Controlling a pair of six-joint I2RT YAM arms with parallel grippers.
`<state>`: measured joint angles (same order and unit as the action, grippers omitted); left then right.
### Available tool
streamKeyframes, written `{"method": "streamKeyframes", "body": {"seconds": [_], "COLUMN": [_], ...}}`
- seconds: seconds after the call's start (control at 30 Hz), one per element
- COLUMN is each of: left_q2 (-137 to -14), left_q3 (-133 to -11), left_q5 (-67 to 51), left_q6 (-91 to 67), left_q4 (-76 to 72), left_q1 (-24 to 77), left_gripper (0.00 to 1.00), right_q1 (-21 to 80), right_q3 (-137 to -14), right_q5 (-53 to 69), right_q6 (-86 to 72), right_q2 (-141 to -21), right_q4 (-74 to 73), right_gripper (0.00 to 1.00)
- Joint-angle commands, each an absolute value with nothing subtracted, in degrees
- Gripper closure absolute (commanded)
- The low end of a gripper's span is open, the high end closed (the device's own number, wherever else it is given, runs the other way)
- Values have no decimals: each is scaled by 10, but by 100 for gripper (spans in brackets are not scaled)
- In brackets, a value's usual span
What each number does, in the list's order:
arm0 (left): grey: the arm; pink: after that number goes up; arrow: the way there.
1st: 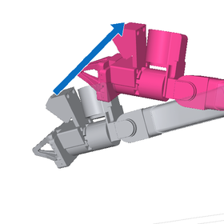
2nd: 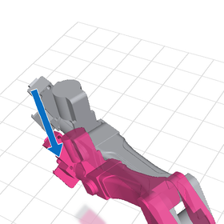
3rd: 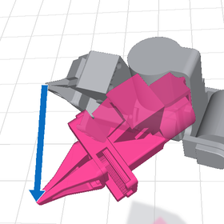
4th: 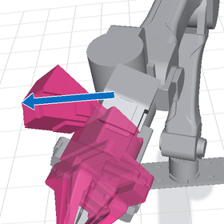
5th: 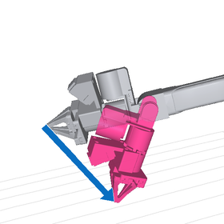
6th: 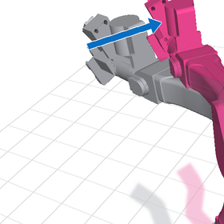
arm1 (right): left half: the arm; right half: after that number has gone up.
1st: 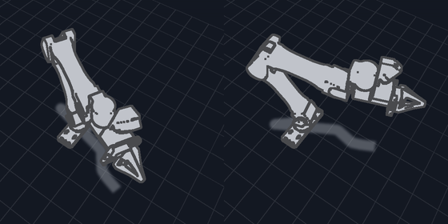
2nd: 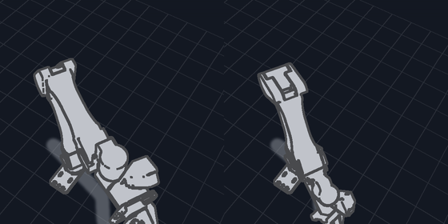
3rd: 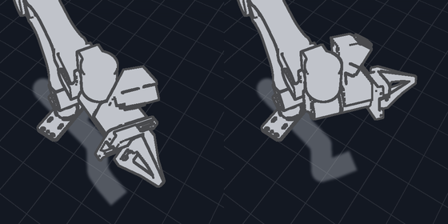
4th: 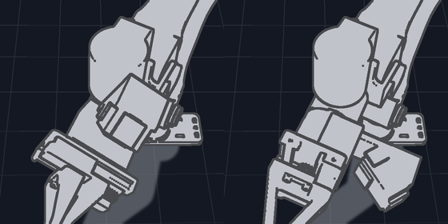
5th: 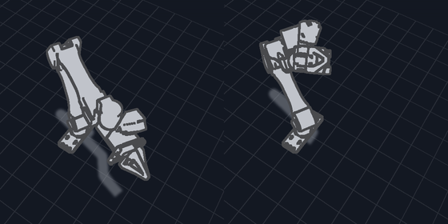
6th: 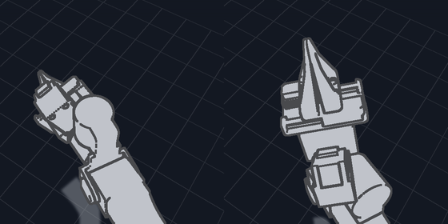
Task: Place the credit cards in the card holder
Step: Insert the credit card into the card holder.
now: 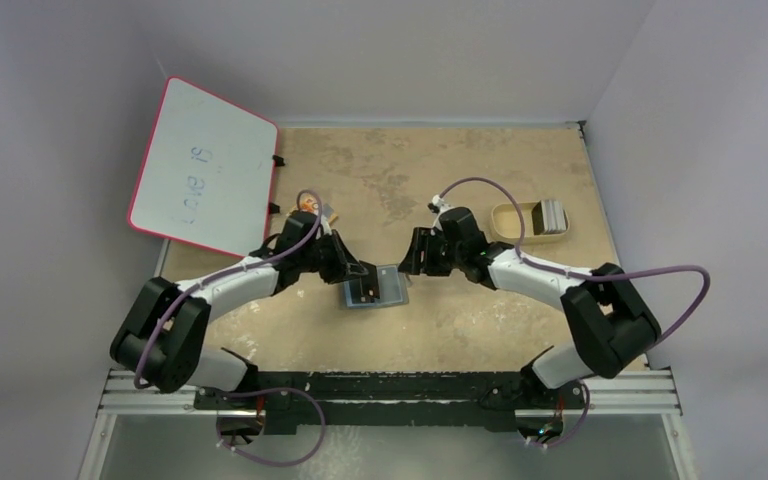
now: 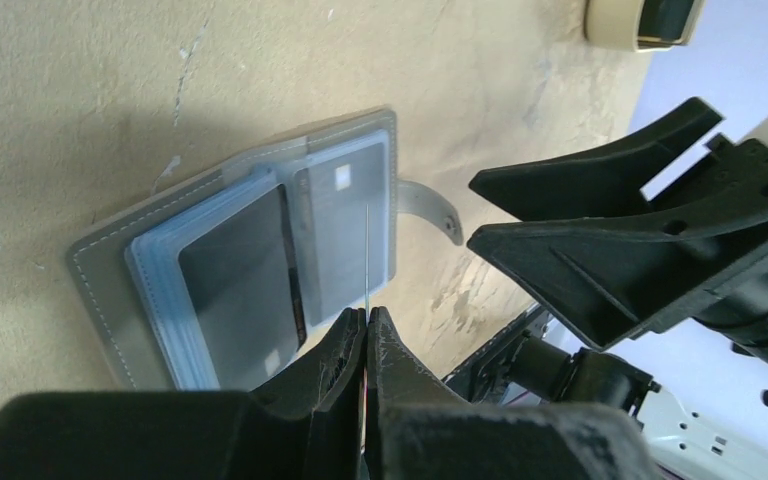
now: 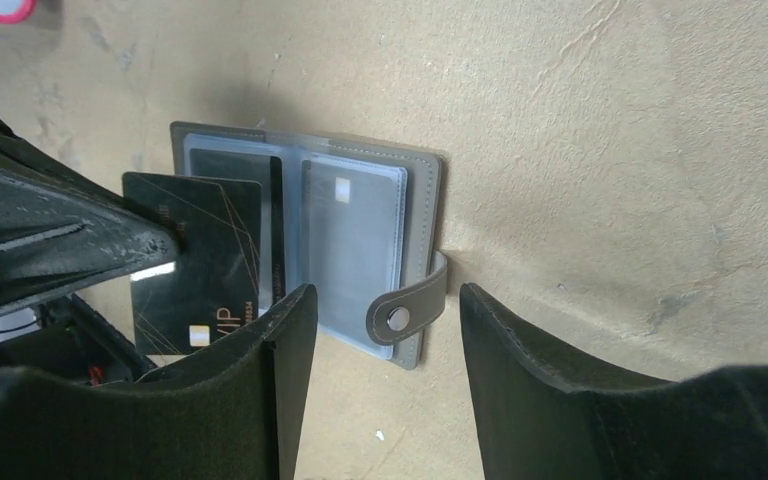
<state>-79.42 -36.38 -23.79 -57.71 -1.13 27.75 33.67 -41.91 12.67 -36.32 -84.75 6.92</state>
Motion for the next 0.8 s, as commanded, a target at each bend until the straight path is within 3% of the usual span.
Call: {"method": "streamKeyframes", "body": {"seconds": [0.0, 0.5, 0.77], "left_q2": [-820, -871, -878], "left_q3": [-362, -358, -352], "left_q5": [-241, -225, -221], "left_q6": [-560, -535, -543], "left_q4": [-30, -6, -32], "left_q1": [284, 285, 285], "left_gripper": [100, 100, 100], "right_q1": [351, 372, 372], "right_q3": [-455, -461, -451], "right_q5": [94, 72, 66], "right_q6": [-329, -325, -325], "right_q2": [-859, -898, -896], "right_q4": [43, 47, 49], "right_gripper": [45, 76, 85]}}
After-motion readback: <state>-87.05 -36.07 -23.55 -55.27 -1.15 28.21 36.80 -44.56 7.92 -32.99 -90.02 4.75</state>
